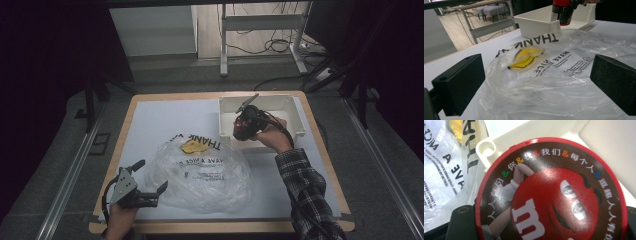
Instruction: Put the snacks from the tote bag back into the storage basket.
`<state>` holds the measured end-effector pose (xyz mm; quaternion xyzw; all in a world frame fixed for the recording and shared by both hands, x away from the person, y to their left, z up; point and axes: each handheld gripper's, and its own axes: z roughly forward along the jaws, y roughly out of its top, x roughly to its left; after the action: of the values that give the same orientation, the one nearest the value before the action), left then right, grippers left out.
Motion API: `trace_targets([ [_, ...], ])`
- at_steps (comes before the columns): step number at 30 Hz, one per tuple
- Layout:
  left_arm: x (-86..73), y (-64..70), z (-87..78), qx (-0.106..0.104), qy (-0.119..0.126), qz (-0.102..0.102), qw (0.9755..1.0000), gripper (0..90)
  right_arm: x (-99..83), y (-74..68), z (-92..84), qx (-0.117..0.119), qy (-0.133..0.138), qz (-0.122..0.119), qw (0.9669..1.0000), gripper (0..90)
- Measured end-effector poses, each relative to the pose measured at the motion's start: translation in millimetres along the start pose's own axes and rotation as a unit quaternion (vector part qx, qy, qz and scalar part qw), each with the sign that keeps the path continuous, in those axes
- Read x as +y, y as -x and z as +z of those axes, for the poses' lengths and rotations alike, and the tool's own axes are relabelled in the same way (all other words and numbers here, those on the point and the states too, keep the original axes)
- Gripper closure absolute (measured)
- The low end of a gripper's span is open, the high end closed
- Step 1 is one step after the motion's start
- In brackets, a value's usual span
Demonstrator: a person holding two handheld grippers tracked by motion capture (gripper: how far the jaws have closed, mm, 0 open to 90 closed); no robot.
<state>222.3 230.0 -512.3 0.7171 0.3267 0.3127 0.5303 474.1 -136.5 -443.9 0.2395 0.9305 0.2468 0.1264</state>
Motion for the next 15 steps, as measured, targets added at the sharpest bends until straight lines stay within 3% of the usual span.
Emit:
trace_targets([
  [15, 0.0, -0.3, -0.5, 0.001, 0.003, -0.001, 1.0000, 0.0, 7.2, 8.3, 9.0, -0.003, -0.001, 0.003, 1.0000, 25.6],
])
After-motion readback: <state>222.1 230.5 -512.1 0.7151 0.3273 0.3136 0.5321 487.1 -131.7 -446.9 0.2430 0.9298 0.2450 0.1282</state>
